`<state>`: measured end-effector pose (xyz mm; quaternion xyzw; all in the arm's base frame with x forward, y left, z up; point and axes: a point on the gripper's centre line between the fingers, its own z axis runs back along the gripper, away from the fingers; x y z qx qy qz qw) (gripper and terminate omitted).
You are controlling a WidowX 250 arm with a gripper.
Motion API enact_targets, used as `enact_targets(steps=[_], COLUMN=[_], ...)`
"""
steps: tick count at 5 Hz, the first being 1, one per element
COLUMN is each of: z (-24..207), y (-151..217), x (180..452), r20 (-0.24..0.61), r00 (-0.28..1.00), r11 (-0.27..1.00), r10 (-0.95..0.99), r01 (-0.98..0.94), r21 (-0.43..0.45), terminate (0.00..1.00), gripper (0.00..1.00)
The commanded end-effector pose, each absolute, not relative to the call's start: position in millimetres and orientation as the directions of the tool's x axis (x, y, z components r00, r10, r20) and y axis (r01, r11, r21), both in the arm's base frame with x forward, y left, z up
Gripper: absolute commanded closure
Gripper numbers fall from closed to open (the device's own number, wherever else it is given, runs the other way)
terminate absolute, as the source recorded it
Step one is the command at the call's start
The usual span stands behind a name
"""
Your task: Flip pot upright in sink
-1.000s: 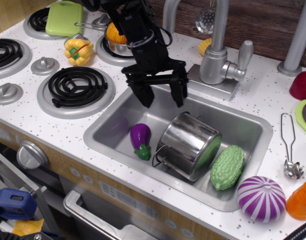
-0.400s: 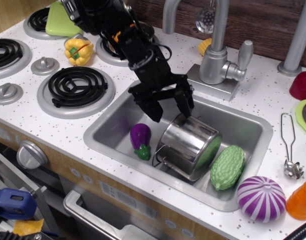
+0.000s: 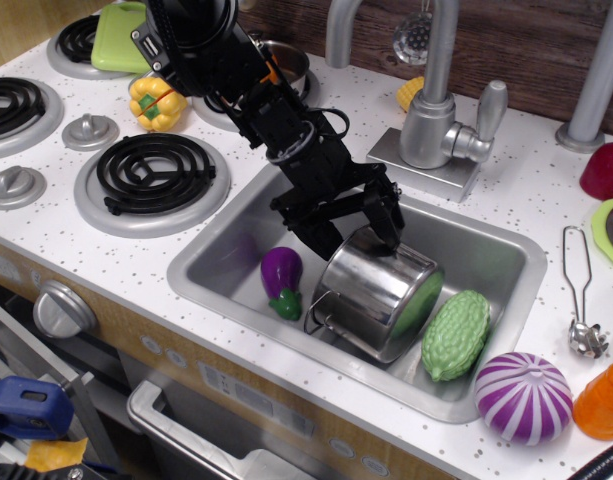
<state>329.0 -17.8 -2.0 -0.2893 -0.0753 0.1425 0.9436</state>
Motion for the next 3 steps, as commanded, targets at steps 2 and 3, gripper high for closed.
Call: enact_targets(steps=[2,3], z=[1.3,3.5], y=[-48.6,-51.2], x=[321.6,320.9], r20=[0.073,0.13], r00=[0.92,0.917], r11=[0.747,0.796], r10=[0.386,0.378], r01=[-0.266,-0.25], r21=[-0.609,-0.551], terminate=[0.0,0.0], gripper=[1.0,1.0])
